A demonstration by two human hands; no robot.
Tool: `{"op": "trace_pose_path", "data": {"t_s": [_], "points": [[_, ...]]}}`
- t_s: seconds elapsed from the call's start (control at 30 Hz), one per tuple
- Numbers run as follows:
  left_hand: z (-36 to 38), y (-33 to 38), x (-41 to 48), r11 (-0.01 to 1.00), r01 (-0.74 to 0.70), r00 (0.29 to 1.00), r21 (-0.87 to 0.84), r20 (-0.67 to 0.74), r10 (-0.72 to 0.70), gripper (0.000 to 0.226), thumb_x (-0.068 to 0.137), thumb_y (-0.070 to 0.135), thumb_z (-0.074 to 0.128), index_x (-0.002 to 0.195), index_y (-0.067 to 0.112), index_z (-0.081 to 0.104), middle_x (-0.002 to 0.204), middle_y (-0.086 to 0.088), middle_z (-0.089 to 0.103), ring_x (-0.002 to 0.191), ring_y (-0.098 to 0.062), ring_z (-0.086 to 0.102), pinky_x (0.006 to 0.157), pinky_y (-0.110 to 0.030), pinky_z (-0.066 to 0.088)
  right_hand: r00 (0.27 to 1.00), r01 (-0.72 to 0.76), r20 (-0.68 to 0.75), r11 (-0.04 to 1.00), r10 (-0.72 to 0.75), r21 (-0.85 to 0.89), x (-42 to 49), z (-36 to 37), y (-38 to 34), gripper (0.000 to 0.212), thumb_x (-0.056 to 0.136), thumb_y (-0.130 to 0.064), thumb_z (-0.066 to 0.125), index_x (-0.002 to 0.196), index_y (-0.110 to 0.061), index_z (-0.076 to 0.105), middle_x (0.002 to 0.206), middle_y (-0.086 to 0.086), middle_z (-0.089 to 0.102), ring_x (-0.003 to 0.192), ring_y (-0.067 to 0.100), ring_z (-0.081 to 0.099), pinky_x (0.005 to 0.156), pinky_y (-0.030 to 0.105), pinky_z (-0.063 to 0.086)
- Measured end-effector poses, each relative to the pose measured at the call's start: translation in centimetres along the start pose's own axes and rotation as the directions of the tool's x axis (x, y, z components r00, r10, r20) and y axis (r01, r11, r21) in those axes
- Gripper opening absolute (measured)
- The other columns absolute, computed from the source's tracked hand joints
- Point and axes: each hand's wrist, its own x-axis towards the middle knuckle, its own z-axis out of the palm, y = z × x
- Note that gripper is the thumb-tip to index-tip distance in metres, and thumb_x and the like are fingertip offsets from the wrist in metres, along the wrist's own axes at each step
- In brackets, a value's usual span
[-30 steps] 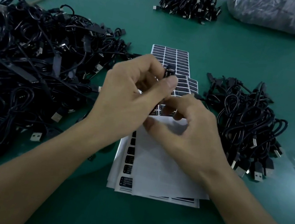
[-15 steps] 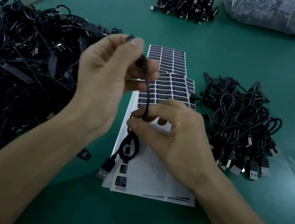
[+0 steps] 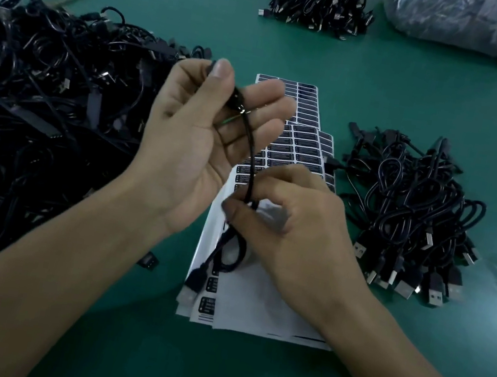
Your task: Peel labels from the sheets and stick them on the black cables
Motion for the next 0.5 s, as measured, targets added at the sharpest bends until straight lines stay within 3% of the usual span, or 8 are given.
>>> {"op": "trace_pose_path", "data": {"t_s": [0.03, 0.1, 0.2, 0.3, 0.37, 0.43, 0.5], "points": [[-0.2, 0.1, 0.2, 1.0, -0.001, 1.0, -0.01, -0.023, 0.001, 0.017, 0.109, 0.021, 0.038, 0.092, 0.019, 0.041, 0.083, -0.009, 0.077, 0.077, -0.022, 0.076, 0.061, -0.023, 0.058, 1.0, -0.005, -0.02, 0.999, 0.006, 0.044, 0.1, -0.1, 0.0, 0.002, 0.091, -0.031, 0.072, 0.089, -0.03, 0.073, 0.105, -0.01, 0.063, 0.097, 0.006, 0.059, 0.085, 0.023, 0.048], [-0.7, 0.4, 0.7, 1.0, -0.025, 0.995, -0.01, -0.095, 0.024, 0.02, 0.11, 0.025, 0.036, 0.091, 0.02, 0.04, 0.082, -0.01, 0.077, 0.077, -0.023, 0.076, 0.062, -0.025, 0.058, 0.996, -0.002, -0.091, 0.995, 0.011, 0.096, 0.2, -0.4, -0.1, 0.011, 0.093, -0.026, 0.069, 0.084, -0.032, 0.068, 0.097, -0.013, 0.063, 0.084, 0.004, 0.061, 0.074, 0.013, 0.047], [-1.5, 0.5, 1.2, 0.995, -0.066, 0.979, 0.076, -0.189, 0.079, 0.025, 0.111, 0.031, 0.034, 0.09, 0.02, 0.043, 0.08, -0.011, 0.077, 0.075, -0.024, 0.076, 0.062, -0.027, 0.058, 0.975, 0.033, -0.221, 0.996, -0.014, 0.085, 0.5, -1.4, -0.3, 0.012, 0.092, -0.024, 0.068, 0.083, -0.031, 0.068, 0.085, -0.013, 0.065, 0.078, 0.006, 0.06, 0.068, 0.015, 0.048], [-2.1, 0.3, 1.5, 0.981, -0.057, 0.966, 0.187, -0.239, 0.101, 0.035, 0.11, 0.032, 0.036, 0.084, 0.016, 0.052, 0.079, -0.011, 0.076, 0.072, -0.024, 0.075, 0.057, -0.028, 0.057, 0.929, 0.043, -0.367, 0.998, -0.056, -0.045, 0.7, -3.0, -0.1, 0.011, 0.092, -0.023, 0.069, 0.082, -0.028, 0.068, 0.081, -0.01, 0.064, 0.071, 0.004, 0.057, 0.066, 0.012, 0.045], [-2.6, 0.4, 1.8, 0.933, -0.077, 0.952, 0.353, -0.251, 0.173, 0.03, 0.108, 0.024, 0.042, 0.083, 0.015, 0.053, 0.073, -0.004, 0.075, 0.063, -0.018, 0.071, 0.051, -0.025, 0.053, 0.87, 0.002, -0.483, 0.98, -0.099, -0.197, 0.9, -4.5, 0.3, 0.01, 0.091, -0.025, 0.069, 0.082, -0.027, 0.068, 0.078, -0.006, 0.062, 0.069, 0.006, 0.052, 0.068, 0.009, 0.04], [-3.3, 0.7, 2.2, 0.754, -0.13, 0.933, 0.644, -0.179, 0.314, 0.023, 0.104, 0.018, 0.049, 0.081, 0.02, 0.053, 0.065, 0.005, 0.07, 0.056, -0.009, 0.061, 0.047, -0.022, 0.047, 0.825, -0.084, -0.558, 0.956, -0.091, -0.28, 1.2, -6.1, 1.0, 0.01, 0.09, -0.028, 0.067, 0.079, -0.026, 0.068, 0.076, -0.004, 0.059, 0.073, 0.008, 0.05, 0.071, 0.015, 0.035], [-3.9, 0.8, 2.4, 0.413, -0.176, 0.912, 0.893, -0.01, 0.411, 0.022, 0.1, 0.022, 0.055, 0.079, 0.027, 0.055, 0.064, 0.012, 0.066, 0.055, -0.001, 0.056, 0.052, -0.019, 0.045, 0.81, -0.196, -0.587, 0.942, -0.002, -0.273, 1.4, -7.3, 1.6, 0.016, 0.09, -0.031, 0.064, 0.074, -0.027, 0.064, 0.071, -0.005, 0.057, 0.079, 0.018, 0.057, 0.075, 0.021, 0.035]]}}
